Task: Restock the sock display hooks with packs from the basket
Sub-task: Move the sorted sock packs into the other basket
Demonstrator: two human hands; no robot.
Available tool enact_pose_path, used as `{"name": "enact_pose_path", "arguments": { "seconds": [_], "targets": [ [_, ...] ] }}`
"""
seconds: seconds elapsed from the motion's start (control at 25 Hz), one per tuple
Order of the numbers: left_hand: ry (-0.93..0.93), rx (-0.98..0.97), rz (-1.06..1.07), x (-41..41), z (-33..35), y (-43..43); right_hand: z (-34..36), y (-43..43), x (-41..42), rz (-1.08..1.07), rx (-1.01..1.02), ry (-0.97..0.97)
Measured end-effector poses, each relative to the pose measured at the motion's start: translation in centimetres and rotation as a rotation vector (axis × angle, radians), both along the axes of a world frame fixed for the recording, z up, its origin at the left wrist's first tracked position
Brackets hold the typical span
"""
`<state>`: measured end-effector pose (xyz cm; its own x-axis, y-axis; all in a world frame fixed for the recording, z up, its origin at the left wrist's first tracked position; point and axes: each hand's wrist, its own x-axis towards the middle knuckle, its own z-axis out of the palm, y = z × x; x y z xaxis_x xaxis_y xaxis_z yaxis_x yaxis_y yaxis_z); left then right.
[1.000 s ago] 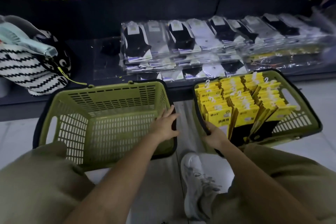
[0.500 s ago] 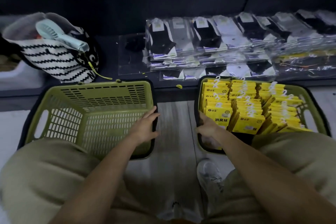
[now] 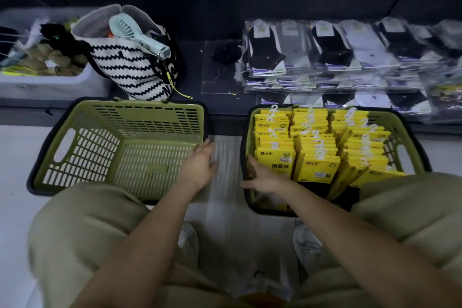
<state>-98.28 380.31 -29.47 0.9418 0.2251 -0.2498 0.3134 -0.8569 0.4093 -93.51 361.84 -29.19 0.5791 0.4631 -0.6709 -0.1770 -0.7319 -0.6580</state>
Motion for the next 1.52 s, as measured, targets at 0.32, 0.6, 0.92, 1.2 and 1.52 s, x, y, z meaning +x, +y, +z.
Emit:
{"name": "enact_pose_path", "arguments": {
  "seconds": [0.32,0.6,0.92,1.2,1.52],
  "targets": [
    [-0.108,-0.322,0.126,4.2,0.0,-9.4,1.8,-7.3,0.9,-0.133,0.107,-0.131],
    [-0.061,-0.504,0.399,3.4,-1.2,-12.0,0.2,-17.0,-1.0,-0.147,-0.054,-0.127],
    [0.026,-0.625,0.537,3.3,-2.4,-12.2,-0.7,-9.2,0.8,-0.139,0.102,-0.186],
    [-0.060,-0.771,0.655,5.2,-5.2,-12.0,-3.2,-4.9,3.9,-0.391,0.024,-0.123],
    [0.184,-0.784,0.498,6.6,-6.4,-10.7,-4.6,-6.1,4.9,-0.332,-0.069,-0.177]
  ]
}}
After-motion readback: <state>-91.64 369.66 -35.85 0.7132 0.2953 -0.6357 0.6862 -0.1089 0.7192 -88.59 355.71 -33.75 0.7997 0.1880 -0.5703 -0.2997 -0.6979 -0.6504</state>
